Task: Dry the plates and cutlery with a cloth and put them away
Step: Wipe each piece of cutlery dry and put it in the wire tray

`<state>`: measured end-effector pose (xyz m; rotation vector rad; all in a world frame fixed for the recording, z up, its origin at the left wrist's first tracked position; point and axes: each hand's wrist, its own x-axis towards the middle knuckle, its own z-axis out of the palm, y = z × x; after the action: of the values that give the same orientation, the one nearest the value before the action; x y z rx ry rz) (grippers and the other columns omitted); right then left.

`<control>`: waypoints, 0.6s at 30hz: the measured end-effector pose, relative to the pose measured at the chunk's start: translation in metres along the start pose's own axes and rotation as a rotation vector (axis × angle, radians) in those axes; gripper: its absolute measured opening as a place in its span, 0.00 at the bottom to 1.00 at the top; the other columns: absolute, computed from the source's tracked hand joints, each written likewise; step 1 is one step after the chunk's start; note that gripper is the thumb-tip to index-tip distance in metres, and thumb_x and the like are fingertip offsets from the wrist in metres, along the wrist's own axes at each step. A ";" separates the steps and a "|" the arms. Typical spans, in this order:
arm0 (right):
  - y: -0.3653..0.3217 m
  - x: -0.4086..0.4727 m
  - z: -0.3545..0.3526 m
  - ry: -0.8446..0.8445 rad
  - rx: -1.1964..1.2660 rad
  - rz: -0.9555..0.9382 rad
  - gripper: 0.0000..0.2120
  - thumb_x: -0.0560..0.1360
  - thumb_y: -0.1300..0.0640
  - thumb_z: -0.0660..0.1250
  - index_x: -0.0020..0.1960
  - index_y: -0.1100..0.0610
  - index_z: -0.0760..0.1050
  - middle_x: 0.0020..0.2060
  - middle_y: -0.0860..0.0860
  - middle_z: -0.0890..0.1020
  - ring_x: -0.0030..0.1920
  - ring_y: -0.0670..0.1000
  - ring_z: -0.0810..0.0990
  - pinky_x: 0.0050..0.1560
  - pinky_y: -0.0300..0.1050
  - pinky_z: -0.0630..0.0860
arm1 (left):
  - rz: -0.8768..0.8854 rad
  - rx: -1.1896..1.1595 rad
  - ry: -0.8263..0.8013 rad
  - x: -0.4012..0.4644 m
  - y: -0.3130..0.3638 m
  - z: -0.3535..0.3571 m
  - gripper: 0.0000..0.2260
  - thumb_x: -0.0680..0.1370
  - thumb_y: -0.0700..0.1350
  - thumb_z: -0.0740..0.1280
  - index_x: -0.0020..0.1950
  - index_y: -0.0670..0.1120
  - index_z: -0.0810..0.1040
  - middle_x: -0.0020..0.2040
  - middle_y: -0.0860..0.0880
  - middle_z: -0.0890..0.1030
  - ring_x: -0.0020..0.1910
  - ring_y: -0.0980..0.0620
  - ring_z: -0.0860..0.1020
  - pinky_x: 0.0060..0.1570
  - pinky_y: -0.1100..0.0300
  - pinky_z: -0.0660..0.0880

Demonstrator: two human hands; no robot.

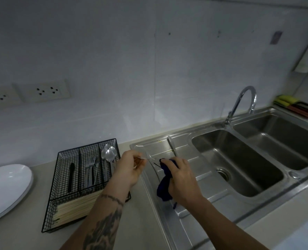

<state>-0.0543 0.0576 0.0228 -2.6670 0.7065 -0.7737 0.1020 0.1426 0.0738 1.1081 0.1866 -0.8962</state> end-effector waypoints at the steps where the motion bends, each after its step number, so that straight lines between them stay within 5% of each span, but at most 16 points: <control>1: 0.004 -0.002 -0.003 0.005 0.017 0.030 0.29 0.63 0.68 0.69 0.63 0.54 0.74 0.54 0.53 0.76 0.52 0.55 0.74 0.46 0.49 0.78 | 0.000 0.038 -0.055 -0.003 -0.001 0.000 0.03 0.78 0.33 0.65 0.45 0.38 0.76 0.39 0.44 0.77 0.38 0.51 0.77 0.41 0.59 0.82; 4: 0.015 -0.007 -0.013 0.014 0.015 0.104 0.24 0.68 0.67 0.66 0.62 0.52 0.74 0.52 0.52 0.76 0.52 0.53 0.72 0.46 0.45 0.74 | 0.074 0.200 -0.152 -0.006 -0.008 0.000 0.04 0.77 0.38 0.71 0.48 0.38 0.79 0.39 0.44 0.82 0.36 0.52 0.80 0.44 0.59 0.82; 9: 0.024 -0.008 -0.024 0.075 -0.091 0.193 0.24 0.61 0.70 0.69 0.56 0.57 0.78 0.49 0.54 0.79 0.49 0.58 0.75 0.44 0.48 0.74 | 0.233 0.293 0.016 0.001 -0.029 0.000 0.07 0.76 0.43 0.74 0.47 0.40 0.82 0.41 0.43 0.84 0.34 0.53 0.81 0.38 0.59 0.80; 18: 0.001 -0.027 -0.013 -0.046 -0.222 -0.126 0.41 0.59 0.61 0.78 0.70 0.59 0.68 0.66 0.56 0.73 0.66 0.58 0.71 0.63 0.52 0.74 | 0.142 0.229 0.010 -0.007 -0.033 0.014 0.07 0.77 0.41 0.72 0.49 0.37 0.80 0.39 0.43 0.80 0.34 0.50 0.79 0.32 0.61 0.79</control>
<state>-0.0819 0.0698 0.0211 -2.9437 0.6523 -0.6992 0.0708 0.1299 0.0612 1.3215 0.0119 -0.7983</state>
